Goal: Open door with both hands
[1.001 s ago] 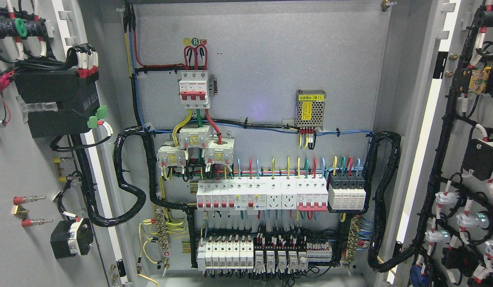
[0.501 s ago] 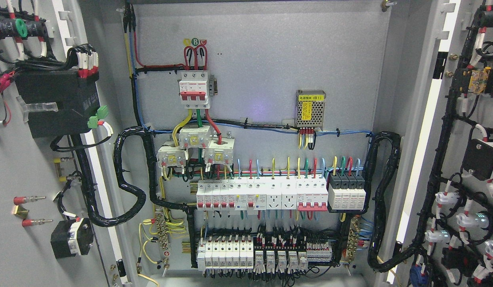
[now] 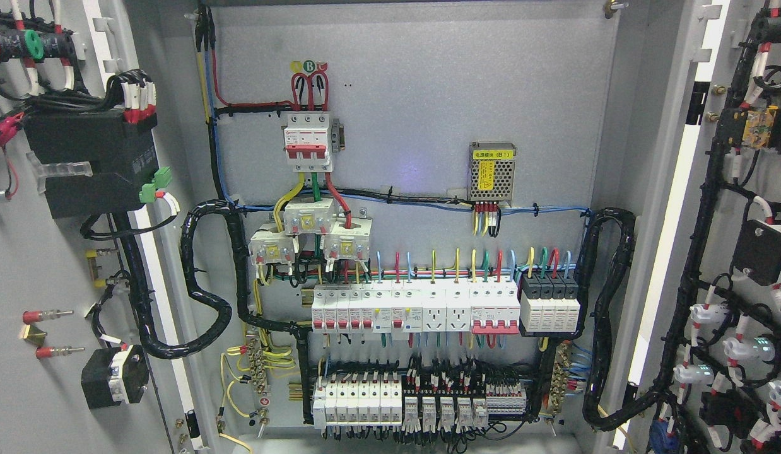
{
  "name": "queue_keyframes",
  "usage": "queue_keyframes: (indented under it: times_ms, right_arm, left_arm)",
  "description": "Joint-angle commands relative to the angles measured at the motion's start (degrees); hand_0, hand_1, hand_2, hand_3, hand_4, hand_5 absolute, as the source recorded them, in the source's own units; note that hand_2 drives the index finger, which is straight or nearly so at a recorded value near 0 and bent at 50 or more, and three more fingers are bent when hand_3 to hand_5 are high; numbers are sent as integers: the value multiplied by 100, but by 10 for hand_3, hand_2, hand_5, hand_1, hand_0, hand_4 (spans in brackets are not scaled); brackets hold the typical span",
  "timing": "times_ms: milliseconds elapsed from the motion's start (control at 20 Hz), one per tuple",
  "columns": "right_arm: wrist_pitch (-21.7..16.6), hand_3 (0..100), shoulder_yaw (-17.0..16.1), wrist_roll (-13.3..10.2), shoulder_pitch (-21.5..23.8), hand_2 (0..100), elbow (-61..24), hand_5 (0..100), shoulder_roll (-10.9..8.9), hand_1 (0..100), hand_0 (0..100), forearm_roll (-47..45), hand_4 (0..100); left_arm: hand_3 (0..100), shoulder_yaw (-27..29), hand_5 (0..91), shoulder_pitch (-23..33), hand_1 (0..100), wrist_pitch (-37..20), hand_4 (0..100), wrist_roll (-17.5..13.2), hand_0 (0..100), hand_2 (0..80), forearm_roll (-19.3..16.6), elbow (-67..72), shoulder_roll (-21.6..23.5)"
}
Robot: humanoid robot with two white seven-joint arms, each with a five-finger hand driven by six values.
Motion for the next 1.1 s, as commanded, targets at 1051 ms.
queue_keyframes:
  times_ms: [1051]
  right_arm:
    - [-1290,0,-1791,35,1329,0,-596,0,-724,0,0,-15,0]
  left_arm:
    - [0,-2671,0,2520,0,-1129,42,447,0,0,1674,-7971,2346]
